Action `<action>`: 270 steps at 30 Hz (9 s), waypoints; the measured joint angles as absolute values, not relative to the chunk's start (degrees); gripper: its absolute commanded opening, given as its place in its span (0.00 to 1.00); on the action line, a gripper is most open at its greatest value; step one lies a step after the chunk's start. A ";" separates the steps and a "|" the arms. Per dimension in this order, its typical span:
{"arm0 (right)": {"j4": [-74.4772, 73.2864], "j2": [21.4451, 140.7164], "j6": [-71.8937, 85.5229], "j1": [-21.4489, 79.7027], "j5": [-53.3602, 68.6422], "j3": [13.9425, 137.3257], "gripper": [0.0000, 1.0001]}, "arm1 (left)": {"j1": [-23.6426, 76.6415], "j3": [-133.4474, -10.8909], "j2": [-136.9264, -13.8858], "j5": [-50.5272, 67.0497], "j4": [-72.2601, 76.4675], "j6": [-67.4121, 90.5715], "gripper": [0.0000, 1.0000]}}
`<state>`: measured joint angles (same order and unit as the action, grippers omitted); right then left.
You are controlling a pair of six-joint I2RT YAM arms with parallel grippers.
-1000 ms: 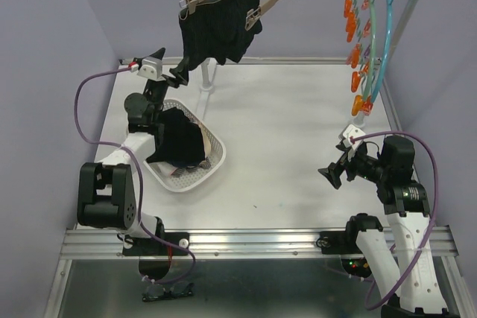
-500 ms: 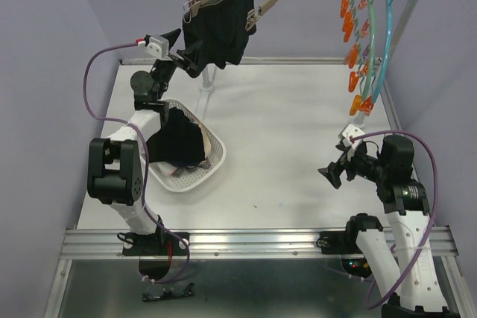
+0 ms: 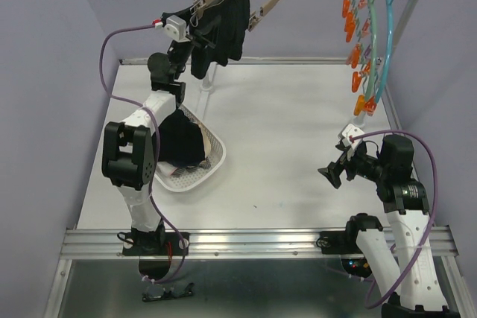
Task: Remove the underwear clipped to the hanger
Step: Pick up the hanger from the clothesline, then remove the underwear from the hanger.
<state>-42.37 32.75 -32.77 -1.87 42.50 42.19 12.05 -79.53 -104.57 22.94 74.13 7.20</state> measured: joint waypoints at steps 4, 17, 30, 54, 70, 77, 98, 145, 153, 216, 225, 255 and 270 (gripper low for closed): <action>-42.39 32.75 -32.77 -1.87 42.50 42.19 1.00 | 13.30 -83.42 -107.26 21.08 73.93 5.98 0.84; -42.39 33.50 -32.77 -1.87 42.70 42.19 1.00 | 14.59 -89.21 -109.84 15.99 73.91 3.16 0.83; -42.39 33.85 -32.77 -1.87 42.72 42.19 1.00 | 15.07 -90.06 -111.68 14.48 73.78 3.51 0.73; -42.39 33.89 -32.80 -1.87 42.74 42.19 1.00 | 15.07 -93.80 -111.68 12.86 73.89 6.15 0.47; -42.39 33.89 -32.80 -1.87 42.74 42.19 1.00 | 14.92 -93.89 -111.57 12.82 73.84 7.38 0.00; -42.39 33.89 -32.80 -1.87 42.74 42.19 1.00 | 14.90 -94.83 -110.76 13.23 72.73 8.80 0.00; -42.39 33.82 -32.80 -1.87 42.74 42.19 1.00 | 14.09 -88.84 -102.04 15.09 72.29 10.39 0.00; -42.57 34.35 -40.62 -1.89 49.23 38.87 1.00 | 10.48 -38.15 -56.47 40.01 72.82 28.56 0.00; -43.38 36.12 -45.08 -1.91 54.28 39.13 1.00 | 19.07 -36.07 -57.04 44.73 72.36 30.63 0.00; -59.90 45.15 -61.25 -1.91 70.06 50.00 0.47 | 40.42 -32.67 -65.41 48.03 67.96 28.47 0.00; -59.79 45.04 -61.91 -1.91 70.48 47.70 0.04 | 40.84 -32.71 -66.26 47.53 67.96 28.56 0.00; -60.23 44.38 -59.51 -1.91 66.78 49.41 0.68 | 41.21 -32.73 -66.26 47.24 67.64 27.49 0.00; -67.85 47.64 -67.29 -1.91 67.29 51.18 0.07 | 41.30 -32.73 -66.15 47.53 67.40 27.24 0.00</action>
